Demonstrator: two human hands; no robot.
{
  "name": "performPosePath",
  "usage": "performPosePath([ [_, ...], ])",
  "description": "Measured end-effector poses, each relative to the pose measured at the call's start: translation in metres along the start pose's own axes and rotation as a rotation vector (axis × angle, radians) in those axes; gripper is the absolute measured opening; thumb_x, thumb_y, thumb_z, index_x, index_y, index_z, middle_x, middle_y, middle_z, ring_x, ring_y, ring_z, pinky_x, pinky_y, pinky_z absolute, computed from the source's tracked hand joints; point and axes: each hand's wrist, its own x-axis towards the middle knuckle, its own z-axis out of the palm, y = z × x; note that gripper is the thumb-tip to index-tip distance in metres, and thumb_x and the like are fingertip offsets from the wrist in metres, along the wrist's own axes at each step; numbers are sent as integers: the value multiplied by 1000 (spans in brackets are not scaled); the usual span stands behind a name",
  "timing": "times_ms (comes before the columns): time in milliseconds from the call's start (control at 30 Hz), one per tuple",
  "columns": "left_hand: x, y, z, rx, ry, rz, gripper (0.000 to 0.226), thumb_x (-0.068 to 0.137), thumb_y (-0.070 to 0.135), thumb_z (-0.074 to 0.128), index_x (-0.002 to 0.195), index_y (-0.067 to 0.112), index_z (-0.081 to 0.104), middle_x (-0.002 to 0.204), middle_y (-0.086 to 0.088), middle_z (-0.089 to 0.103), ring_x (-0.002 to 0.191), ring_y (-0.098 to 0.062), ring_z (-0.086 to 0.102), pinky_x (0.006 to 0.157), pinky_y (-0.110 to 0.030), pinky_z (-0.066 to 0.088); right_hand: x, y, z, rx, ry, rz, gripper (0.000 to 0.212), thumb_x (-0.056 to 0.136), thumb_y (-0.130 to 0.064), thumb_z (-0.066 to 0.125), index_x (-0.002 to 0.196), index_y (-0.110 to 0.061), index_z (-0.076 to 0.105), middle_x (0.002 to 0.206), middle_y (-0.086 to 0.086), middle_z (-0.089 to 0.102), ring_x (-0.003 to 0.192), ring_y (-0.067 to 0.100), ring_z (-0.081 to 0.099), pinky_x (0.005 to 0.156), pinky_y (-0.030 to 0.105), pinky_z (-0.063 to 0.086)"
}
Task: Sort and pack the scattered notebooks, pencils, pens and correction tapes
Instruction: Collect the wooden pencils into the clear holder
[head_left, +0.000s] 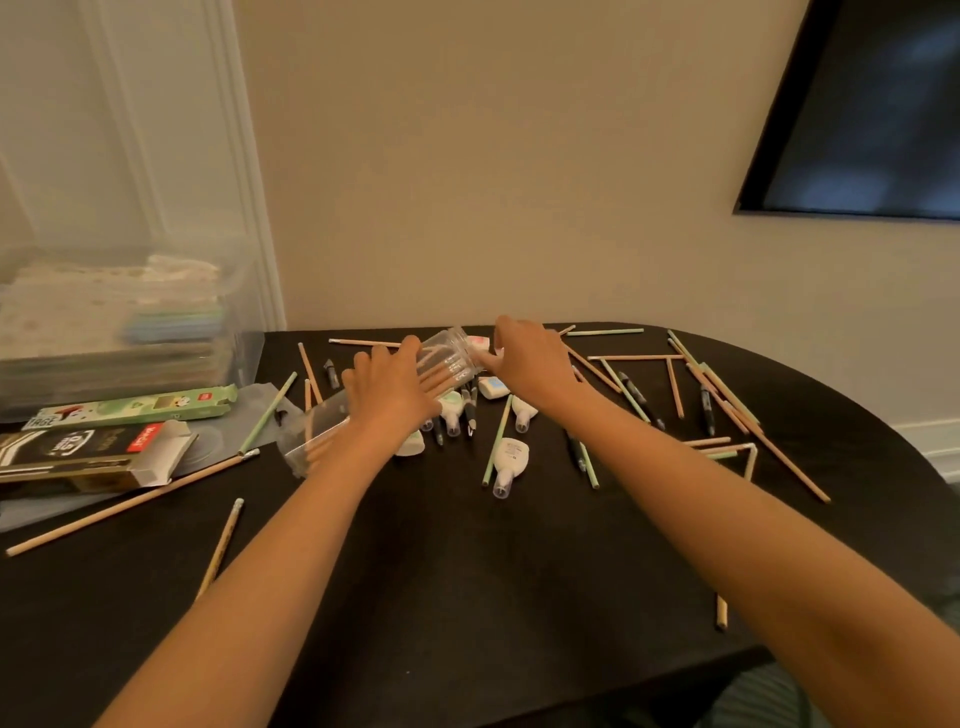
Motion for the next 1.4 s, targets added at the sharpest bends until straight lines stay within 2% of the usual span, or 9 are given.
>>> performPosePath([
  [200, -7, 44, 18, 98, -23, 82, 71, 75, 30, 72, 135, 24, 34, 134, -13, 40, 124, -32, 34, 100, -45, 31, -38, 82, 0, 143, -98, 213, 21, 90, -26, 56, 105, -11, 57, 104, 12, 64, 94, 26, 59, 76, 34, 44],
  [333, -10, 82, 37, 142, -54, 171, 72, 75, 32, 71, 136, 25, 33, 135, -14, 39, 125, -33, 33, 102, -45, 29, -71, 156, -7, 16, -418, 272, 27, 89, -11, 57, 116, -17, 60, 121, 8, 58, 107, 22, 56, 86, 30, 43],
  [433, -9, 104, 50, 139, -62, 223, 69, 75, 32, 71, 133, 24, 35, 131, -13, 41, 122, -32, 35, 98, -44, 30, -88, 189, -5, -72, -532, 222, 33, 89, -11, 58, 122, -17, 58, 124, 7, 54, 112, 20, 53, 92, 30, 42],
  [633, -3, 128, 63, 143, -94, 234, 67, 77, 29, 70, 133, 23, 35, 133, -13, 41, 123, -32, 35, 100, -45, 30, -80, 199, 6, -130, -539, 95, 35, 89, -19, 59, 125, -19, 55, 126, 6, 50, 115, 22, 51, 93, 34, 44],
  [800, 5, 133, 68, 175, -99, 208, 68, 77, 30, 70, 134, 22, 34, 133, -13, 42, 124, -32, 36, 100, -44, 31, -69, 198, 15, -126, -548, 13, 16, 90, -16, 57, 106, -14, 60, 115, 8, 55, 106, 23, 53, 82, 29, 43],
  [900, 8, 133, 70, 175, -107, 198, 68, 76, 30, 71, 133, 22, 34, 133, -13, 41, 124, -32, 35, 100, -44, 31, -67, 193, 17, -175, -529, -62, 17, 89, -17, 58, 105, -12, 58, 113, 8, 55, 107, 23, 51, 86, 33, 44],
  [1033, 9, 132, 70, 181, -106, 188, 68, 76, 31, 71, 133, 22, 34, 132, -13, 42, 124, -32, 36, 100, -44, 31, -66, 185, 15, -170, -391, -102, 15, 94, -18, 47, 108, -12, 49, 101, 9, 62, 87, 22, 58, 73, 30, 43],
  [1167, 8, 132, 62, 154, -63, 197, 70, 76, 31, 71, 134, 21, 33, 133, -15, 41, 124, -34, 36, 99, -46, 31, -66, 186, -2, -223, -211, -76, 26, 93, -13, 51, 117, -15, 43, 99, 6, 61, 87, 22, 61, 73, 33, 49],
  [1400, -12, 138, 56, 123, -61, 233, 67, 76, 31, 71, 132, 20, 35, 132, -14, 41, 123, -33, 37, 99, -46, 32, -103, 217, -30, -62, -330, 347, 11, 93, -18, 50, 98, -13, 59, 87, 3, 56, 75, 12, 51, 68, 27, 41],
])
